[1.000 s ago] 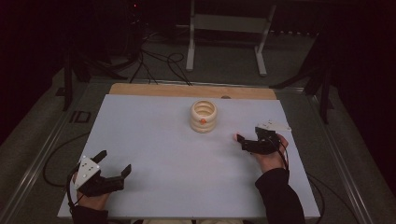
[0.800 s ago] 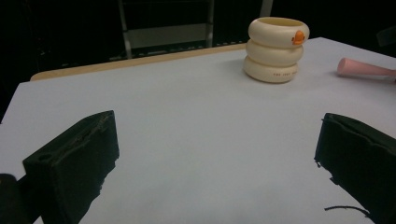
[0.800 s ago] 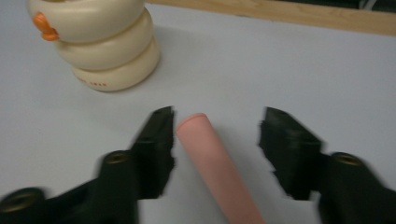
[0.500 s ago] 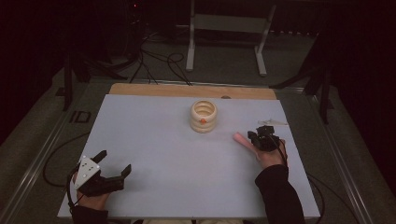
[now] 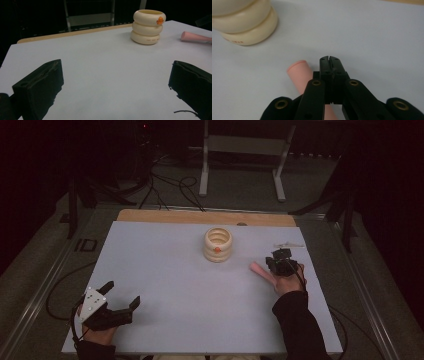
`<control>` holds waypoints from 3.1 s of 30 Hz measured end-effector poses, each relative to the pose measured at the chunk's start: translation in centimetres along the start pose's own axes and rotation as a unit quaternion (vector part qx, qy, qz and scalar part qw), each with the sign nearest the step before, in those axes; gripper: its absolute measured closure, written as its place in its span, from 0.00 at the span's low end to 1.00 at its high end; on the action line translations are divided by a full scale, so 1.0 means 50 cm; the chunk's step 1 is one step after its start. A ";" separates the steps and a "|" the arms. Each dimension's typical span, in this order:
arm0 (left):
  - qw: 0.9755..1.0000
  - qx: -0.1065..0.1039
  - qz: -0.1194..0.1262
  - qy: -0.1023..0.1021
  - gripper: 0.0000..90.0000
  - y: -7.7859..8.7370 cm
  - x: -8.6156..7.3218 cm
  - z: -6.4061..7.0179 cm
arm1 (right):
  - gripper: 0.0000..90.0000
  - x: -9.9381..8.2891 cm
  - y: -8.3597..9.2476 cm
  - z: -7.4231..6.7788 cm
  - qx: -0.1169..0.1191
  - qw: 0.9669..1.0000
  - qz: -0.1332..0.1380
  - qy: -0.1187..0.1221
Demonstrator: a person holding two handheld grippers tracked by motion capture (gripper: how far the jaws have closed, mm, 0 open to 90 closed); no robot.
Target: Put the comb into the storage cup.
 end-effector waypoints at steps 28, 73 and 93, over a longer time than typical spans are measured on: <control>1.000 -0.002 -0.002 -0.002 0.00 -0.002 -0.002 0.002 | 1.00 -0.038 -0.040 -0.015 0.003 0.998 -0.063 0.017; 1.000 -0.003 -0.005 -0.005 0.01 -0.003 -0.003 0.008 | 0.99 -0.188 0.102 -0.025 0.060 0.996 -0.051 0.042; 1.000 -0.004 -0.006 -0.007 0.01 -0.005 -0.003 0.012 | 0.96 -0.201 0.116 0.038 0.017 0.999 -0.042 0.024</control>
Point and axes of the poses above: each handheld gripper's, and its own axes: y roughly backward along the jaws, x roughly out of its top, z roughly to its right, the point moved 10 cm from there along -y, roughly forward along the jaws, and after that the axes turned 2 degrees about -y, right-handed, at the moved point
